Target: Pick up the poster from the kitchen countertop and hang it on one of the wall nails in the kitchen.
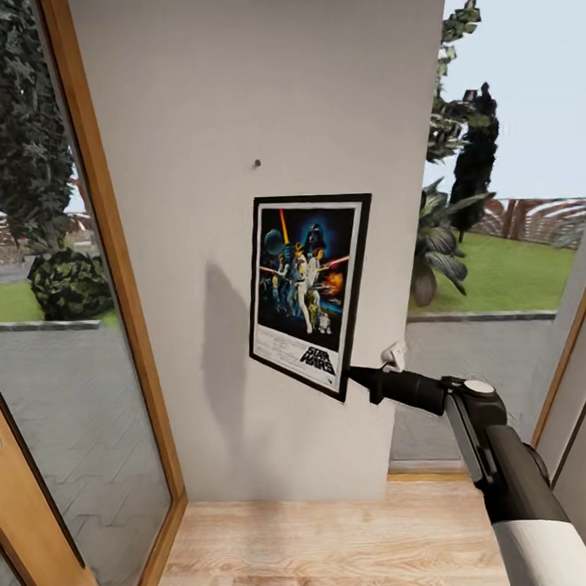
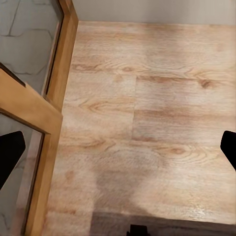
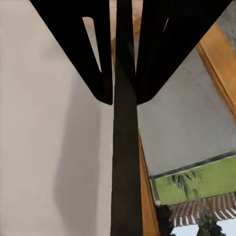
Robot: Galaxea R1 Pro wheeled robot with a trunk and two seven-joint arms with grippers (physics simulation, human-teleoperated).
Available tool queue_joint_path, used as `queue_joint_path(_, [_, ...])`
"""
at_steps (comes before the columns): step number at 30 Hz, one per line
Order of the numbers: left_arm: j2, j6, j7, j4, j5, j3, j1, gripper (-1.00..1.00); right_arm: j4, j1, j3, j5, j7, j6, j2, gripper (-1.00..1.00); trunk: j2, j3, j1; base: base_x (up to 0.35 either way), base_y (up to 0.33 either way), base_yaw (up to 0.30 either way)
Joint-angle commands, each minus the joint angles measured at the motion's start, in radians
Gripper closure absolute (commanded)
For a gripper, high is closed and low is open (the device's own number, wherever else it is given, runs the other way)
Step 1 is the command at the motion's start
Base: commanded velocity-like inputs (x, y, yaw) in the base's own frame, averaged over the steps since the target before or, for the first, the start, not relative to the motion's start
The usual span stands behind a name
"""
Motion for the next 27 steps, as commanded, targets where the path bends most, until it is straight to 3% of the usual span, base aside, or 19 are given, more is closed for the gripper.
queue_joint_path(1, [0.000, -0.002, -0.001, -0.001, 0.000, 0.001, 0.001, -1.00, 0.000, -0.013, -0.001, -0.001, 0.015, 0.013, 0.000, 1.00, 0.000, 0.000, 0.000, 0.000, 0.000, 0.000])
queue_joint_path(6, [0.000, -0.003, -0.001, -0.001, 0.000, 0.001, 0.001, -1.00, 0.000, -0.092, -0.001, 0.000, 0.075, 0.099, 0.000, 1.00, 0.000, 0.000, 0.000, 0.000, 0.000, 0.000])
queue_joint_path(7, [0.000, -0.002, -0.001, -0.001, 0.000, 0.001, 0.001, -1.00, -0.001, -0.154, 0.000, 0.000, 0.117, 0.147, 0.000, 1.00, 0.000, 0.000, 0.000, 0.000, 0.000, 0.000])
queue_joint_path(9, [0.000, -0.003, -0.001, -0.001, 0.000, 0.001, 0.001, -1.00, 0.000, -0.200, 0.000, -0.001, 0.139, 0.164, 0.000, 1.00, 0.000, 0.000, 0.000, 0.000, 0.000, 0.000])
queue_joint_path(11, [0.000, -0.003, -0.001, -0.001, 0.000, 0.001, 0.001, -1.00, 0.000, -0.252, 0.019, -0.001, 0.182, 0.213, 0.000, 1.00, 0.000, 0.000, 0.000, 0.000, 0.000, 0.000])
queue_joint_path(16, [0.000, -0.003, -0.001, -0.001, 0.000, 0.001, 0.001, -1.00, 0.003, -0.351, 0.060, -0.001, 0.223, 0.247, 0.000, 1.00, 0.000, 0.000, 0.000, 0.000, 0.000, 0.000])
queue_joint_path(27, [0.000, -0.003, -0.001, -0.002, 0.000, 0.001, 0.001, -1.00, 0.002, -0.404, 0.070, 0.001, 0.340, 0.249, -0.001, 1.00, 0.000, 0.000, 0.000, 0.000, 0.000, 0.000])
